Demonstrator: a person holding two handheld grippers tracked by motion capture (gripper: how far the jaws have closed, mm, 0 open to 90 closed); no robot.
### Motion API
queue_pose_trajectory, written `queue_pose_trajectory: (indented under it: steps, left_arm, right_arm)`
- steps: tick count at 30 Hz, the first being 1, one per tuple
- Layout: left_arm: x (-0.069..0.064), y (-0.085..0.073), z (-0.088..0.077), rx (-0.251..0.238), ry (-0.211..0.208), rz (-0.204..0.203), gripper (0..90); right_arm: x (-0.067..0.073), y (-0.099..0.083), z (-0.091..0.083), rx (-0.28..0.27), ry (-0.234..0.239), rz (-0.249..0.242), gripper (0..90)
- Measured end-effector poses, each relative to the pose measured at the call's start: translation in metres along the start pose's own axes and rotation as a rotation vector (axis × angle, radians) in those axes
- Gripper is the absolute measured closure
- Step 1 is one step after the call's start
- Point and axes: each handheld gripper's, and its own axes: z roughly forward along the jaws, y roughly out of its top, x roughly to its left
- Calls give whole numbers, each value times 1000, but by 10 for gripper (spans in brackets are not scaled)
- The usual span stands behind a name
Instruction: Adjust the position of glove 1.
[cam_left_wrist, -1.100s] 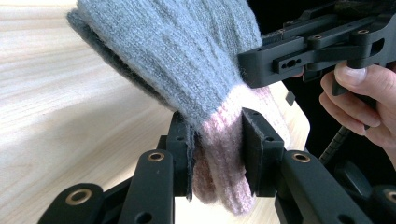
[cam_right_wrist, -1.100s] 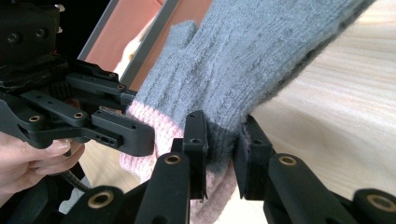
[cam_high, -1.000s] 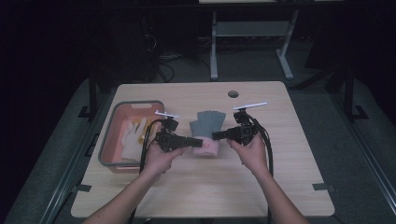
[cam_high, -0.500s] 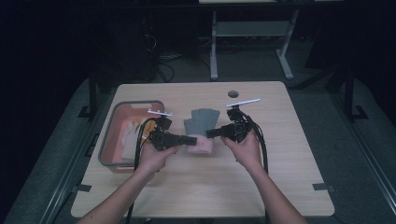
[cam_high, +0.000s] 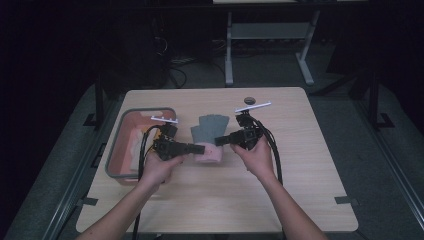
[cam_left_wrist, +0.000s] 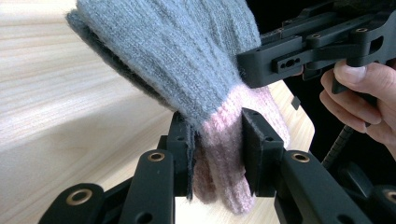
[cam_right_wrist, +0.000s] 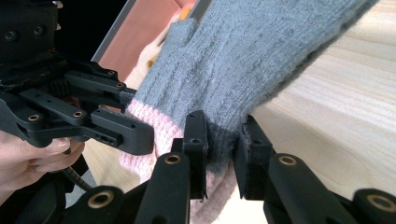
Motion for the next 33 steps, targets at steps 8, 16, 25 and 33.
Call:
queue_pose_trajectory:
  steps: [8, 16, 25, 33]
  left_arm:
    - [3, 0, -5, -6, 6, -7, 674]
    - [7, 0, -14, -18, 11, -11, 674]
    - [14, -2, -25, -34, 14, -20, 674]
    - [21, -4, -40, -55, 22, -40, 675]
  right_arm:
    - [3, 3, 5, 10, 11, 11, 761]
    - [9, 9, 11, 6, 9, -17, 761]
    - [15, 16, 20, 17, 21, -31, 761]
    - [24, 24, 31, 28, 36, -38, 761]
